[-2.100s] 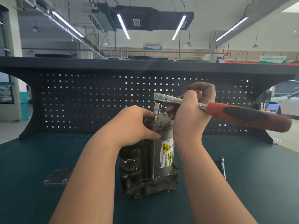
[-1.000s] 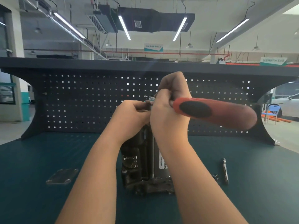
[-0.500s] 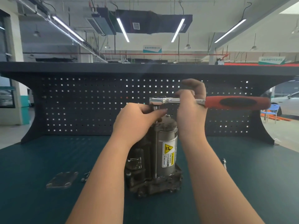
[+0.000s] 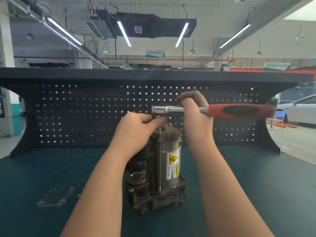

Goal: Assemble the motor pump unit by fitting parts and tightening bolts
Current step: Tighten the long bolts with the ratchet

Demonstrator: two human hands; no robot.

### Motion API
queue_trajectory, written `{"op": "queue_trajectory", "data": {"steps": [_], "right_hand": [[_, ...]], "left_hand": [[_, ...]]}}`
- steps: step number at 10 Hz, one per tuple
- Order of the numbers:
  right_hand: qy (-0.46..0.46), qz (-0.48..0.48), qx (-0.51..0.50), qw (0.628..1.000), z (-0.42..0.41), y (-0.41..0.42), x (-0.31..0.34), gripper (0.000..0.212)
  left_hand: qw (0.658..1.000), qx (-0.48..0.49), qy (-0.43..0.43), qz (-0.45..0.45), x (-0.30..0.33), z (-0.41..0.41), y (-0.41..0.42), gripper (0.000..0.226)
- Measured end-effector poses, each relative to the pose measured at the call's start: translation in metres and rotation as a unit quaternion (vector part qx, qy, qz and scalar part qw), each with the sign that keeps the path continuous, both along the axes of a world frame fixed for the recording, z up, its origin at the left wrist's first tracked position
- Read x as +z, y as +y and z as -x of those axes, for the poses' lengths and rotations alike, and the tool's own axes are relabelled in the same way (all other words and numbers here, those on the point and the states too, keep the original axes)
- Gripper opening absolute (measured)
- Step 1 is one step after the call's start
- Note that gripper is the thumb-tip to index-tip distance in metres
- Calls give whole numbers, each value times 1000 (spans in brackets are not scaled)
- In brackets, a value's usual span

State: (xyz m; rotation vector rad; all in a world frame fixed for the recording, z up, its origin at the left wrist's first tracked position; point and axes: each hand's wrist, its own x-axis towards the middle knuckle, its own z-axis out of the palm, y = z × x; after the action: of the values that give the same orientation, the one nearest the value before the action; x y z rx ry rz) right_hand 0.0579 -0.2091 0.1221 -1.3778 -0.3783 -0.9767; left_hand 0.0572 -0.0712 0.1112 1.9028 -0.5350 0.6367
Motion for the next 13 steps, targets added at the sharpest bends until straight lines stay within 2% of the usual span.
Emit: {"op": "queue_trajectory", "data": {"steps": [1, 2, 3, 4, 5, 6, 7, 8, 9, 10, 11, 12, 13], "right_hand": [[124, -47, 58, 989, -13, -15, -9, 11], [32, -71, 25, 997, -9, -8, -5, 31], [-67, -79, 19, 994, 7, 11, 4, 36], [-84, 16, -88, 992, 21, 38, 4, 30], [-73, 222, -229, 945, 29, 63, -5, 26], [-77, 281, -232, 928, 28, 62, -6, 29], [-64, 212, -156, 963, 25, 41, 3, 27], [-24, 56, -28, 998, 15, 4, 3, 19], [83, -7, 34, 996, 1, -20, -6, 17], [39, -51, 22, 998, -3, -6, -6, 21], [-35, -63, 11, 997, 7, 13, 2, 22], [-72, -24, -42, 996, 17, 31, 1, 26], [-72, 65, -124, 988, 26, 48, -2, 24]], "left_hand": [[1000, 20, -15, -17, -2, -1, -4, 13], [999, 47, -19, -15, -1, -1, -10, 14], [997, 78, -21, 3, -1, 4, -12, 11], [995, 102, -18, -7, 3, 9, -21, 30], [931, 256, -88, -244, -1, 21, -20, 17], [804, 362, -212, -421, 6, 6, -17, 47], [991, 85, 86, -60, 6, 2, -20, 22], [998, 48, 17, -47, 0, 0, -12, 22], [999, 18, 21, -47, -3, -2, -8, 29], [997, 63, 5, -39, -3, -6, -11, 22], [996, 80, 12, -34, -2, -3, -15, 19], [990, 129, -2, -62, -1, 1, -19, 25], [977, 165, -23, -130, -1, 4, -22, 35]]}}
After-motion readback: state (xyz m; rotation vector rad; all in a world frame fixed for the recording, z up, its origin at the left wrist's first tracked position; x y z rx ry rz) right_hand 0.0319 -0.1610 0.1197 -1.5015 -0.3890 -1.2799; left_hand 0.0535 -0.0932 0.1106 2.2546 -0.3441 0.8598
